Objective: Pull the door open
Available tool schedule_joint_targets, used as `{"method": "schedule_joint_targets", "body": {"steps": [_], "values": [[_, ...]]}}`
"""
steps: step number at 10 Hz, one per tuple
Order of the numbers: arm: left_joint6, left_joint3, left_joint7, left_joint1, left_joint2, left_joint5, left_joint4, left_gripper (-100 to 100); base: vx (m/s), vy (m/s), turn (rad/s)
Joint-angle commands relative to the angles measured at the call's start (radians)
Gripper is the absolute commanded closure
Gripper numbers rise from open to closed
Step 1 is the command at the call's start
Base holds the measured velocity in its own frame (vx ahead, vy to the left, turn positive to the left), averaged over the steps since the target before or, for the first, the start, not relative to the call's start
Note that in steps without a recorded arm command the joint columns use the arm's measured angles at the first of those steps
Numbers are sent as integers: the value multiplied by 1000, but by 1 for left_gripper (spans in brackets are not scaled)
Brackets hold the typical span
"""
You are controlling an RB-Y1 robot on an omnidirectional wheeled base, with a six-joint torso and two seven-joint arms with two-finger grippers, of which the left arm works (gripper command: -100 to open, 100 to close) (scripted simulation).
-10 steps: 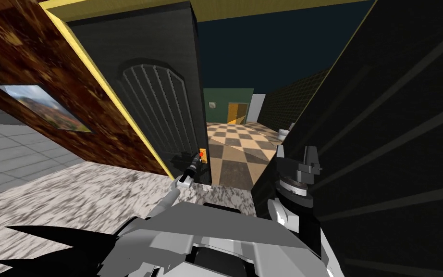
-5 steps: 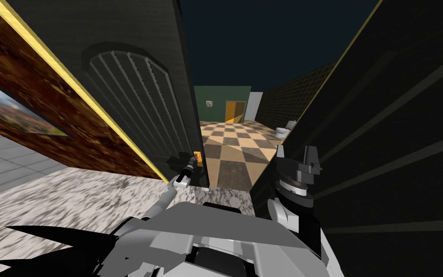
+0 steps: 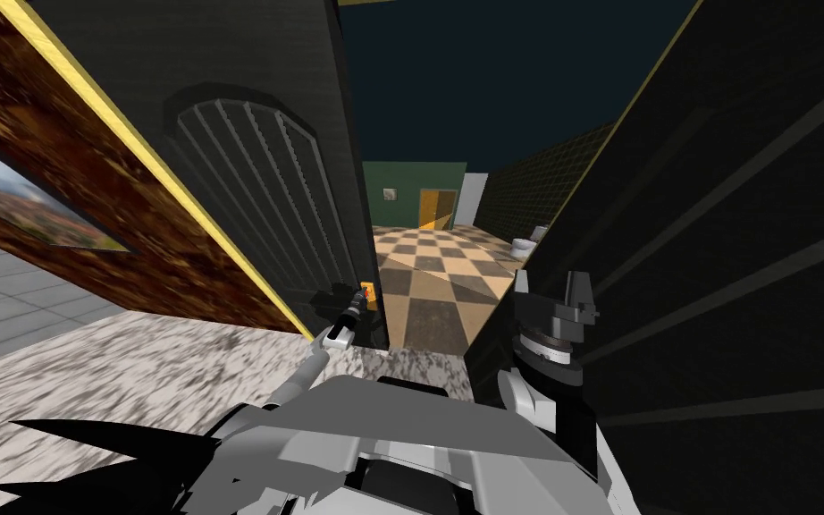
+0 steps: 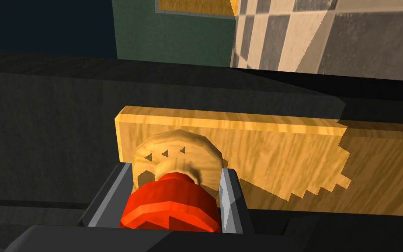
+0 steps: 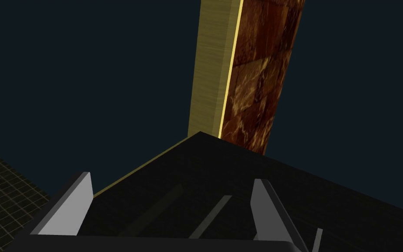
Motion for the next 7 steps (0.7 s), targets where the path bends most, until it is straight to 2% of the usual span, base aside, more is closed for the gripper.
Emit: {"method": "schedule_joint_targets", "body": {"steps": [1,2,7], "values": [[-8,-16,16,10,18,2,-9,100,-108,71,-103],[-10,-21,21,13,23,2,-12,100,-162,96,-143],[-37,-75,76,48,85,8,-44,100,-215,96,-129]]}}
